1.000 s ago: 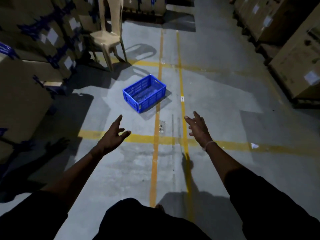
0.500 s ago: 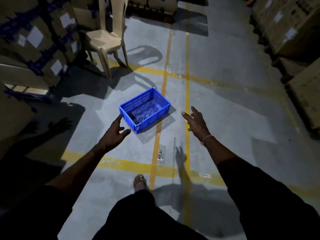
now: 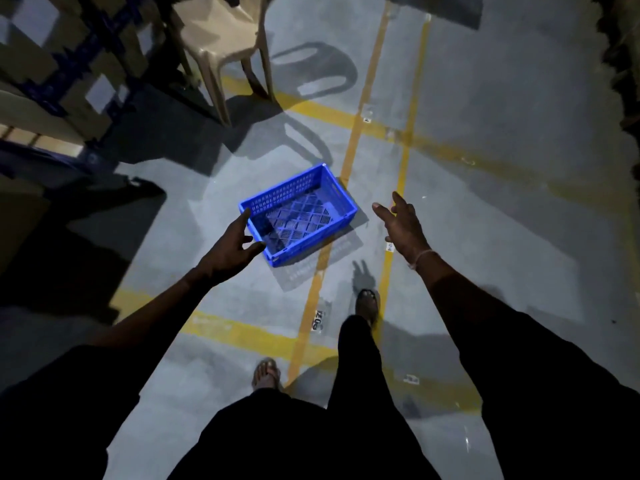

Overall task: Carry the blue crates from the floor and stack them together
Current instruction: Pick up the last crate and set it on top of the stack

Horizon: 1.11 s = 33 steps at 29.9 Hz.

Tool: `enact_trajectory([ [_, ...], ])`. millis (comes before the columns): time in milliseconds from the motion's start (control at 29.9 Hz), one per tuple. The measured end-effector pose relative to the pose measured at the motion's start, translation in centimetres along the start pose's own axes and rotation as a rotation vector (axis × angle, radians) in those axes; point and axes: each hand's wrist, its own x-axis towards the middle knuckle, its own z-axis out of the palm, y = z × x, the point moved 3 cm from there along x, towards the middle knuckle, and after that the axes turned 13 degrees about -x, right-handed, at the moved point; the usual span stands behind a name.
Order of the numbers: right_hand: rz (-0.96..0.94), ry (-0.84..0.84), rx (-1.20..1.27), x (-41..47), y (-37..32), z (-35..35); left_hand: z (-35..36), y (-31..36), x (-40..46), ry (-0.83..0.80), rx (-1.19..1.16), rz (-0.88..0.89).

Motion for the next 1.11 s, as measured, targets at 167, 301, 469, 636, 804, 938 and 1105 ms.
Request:
enact_trajectory([
  [167, -0.017, -0.113, -0.072, 10.5, 0.6, 0.2, 2.3, -0.8, 7.2, 0.077, -0.058, -0.062],
  [301, -0.047, -0.199, -0.133, 19.4, 1.4, 1.5, 4.3, -2.9, 12.4, 0.156, -0.078, -0.132],
  [469, -0.136, -0.264, -0.269, 28.5, 2.1, 4.3, 6.8, -7.9, 19.1, 0.257, -0.092, -0.209],
  [636, -0.186, -0.283, -0.382, 37.3, 5.1, 10.0, 9.0, -16.1, 25.8, 0.281, -0.070, -0.263],
  [804, -0.216, -0.287, -0.490, 45.2, 9.7, 16.9, 10.7, -25.3, 32.6, 0.303, 0.032, -0.258],
  [938, -0.193, -0.300, -0.540, 50.6, 13.0, 22.0, 11.6, -31.3, 37.3, 0.337, 0.106, -0.255],
  [1105, -0.173, -0.312, -0.552, 56.3, 15.7, 27.3, 11.5, -38.0, 42.0, 0.424, 0.139, -0.343],
])
